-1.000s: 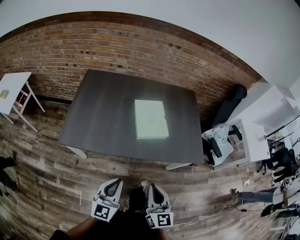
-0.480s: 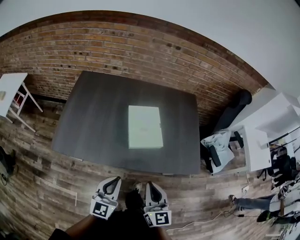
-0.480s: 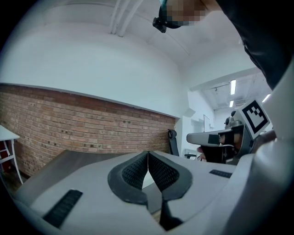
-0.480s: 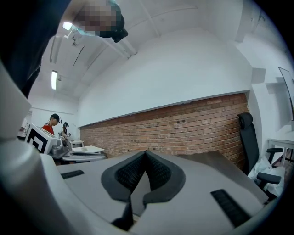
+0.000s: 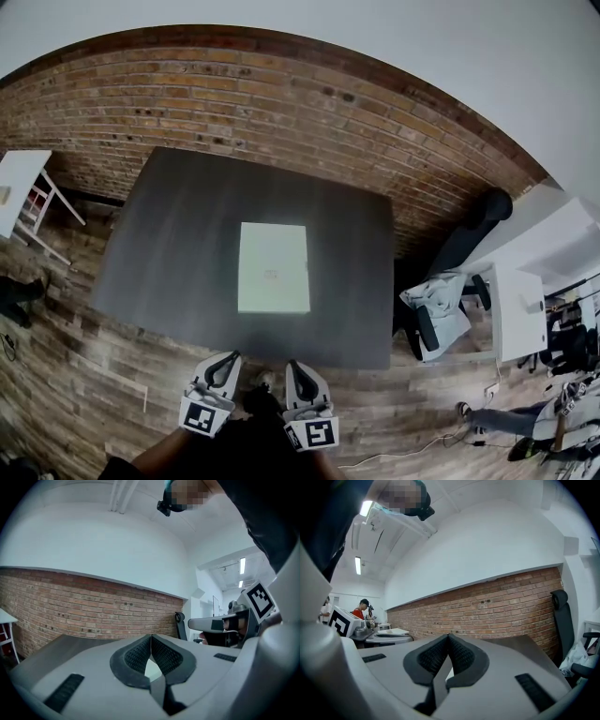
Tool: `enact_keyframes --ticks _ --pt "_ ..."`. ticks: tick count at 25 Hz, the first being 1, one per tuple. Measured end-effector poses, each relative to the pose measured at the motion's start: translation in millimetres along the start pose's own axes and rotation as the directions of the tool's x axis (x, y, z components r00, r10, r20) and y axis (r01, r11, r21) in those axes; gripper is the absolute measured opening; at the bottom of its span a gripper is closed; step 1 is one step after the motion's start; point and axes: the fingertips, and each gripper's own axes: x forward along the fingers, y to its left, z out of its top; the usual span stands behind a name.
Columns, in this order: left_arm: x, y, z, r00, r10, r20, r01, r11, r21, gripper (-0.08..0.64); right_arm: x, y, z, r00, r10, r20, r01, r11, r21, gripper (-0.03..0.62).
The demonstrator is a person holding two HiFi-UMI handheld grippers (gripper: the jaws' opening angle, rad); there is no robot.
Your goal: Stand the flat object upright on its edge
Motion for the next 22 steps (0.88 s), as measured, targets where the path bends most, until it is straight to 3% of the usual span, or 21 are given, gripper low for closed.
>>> enact_keyframes --ticks 12,18,22 --pt "78.1 -9.4 -13.8 0.993 0.106 -0.051 -0.105 0.994 0.017 0.034 43.1 -84.7 -6.5 0.996 0.086 0.002 -0.086 0.995 0.045 0.023" --pt "91.3 3.8 -17.8 0.991 0.126 -0.054 -0.126 0.992 0.008 0.034 54.8 -93.2 -18.0 0.995 0.102 -0.021 -0.101 0.994 0.037 0.023" --pt "98.1 11.5 -18.3 0.994 0.095 -0.051 -0.095 0.995 0.004 0.034 64.5 -93.4 -18.5 0.996 0.084 -0.009 -0.083 0.996 0.042 0.024"
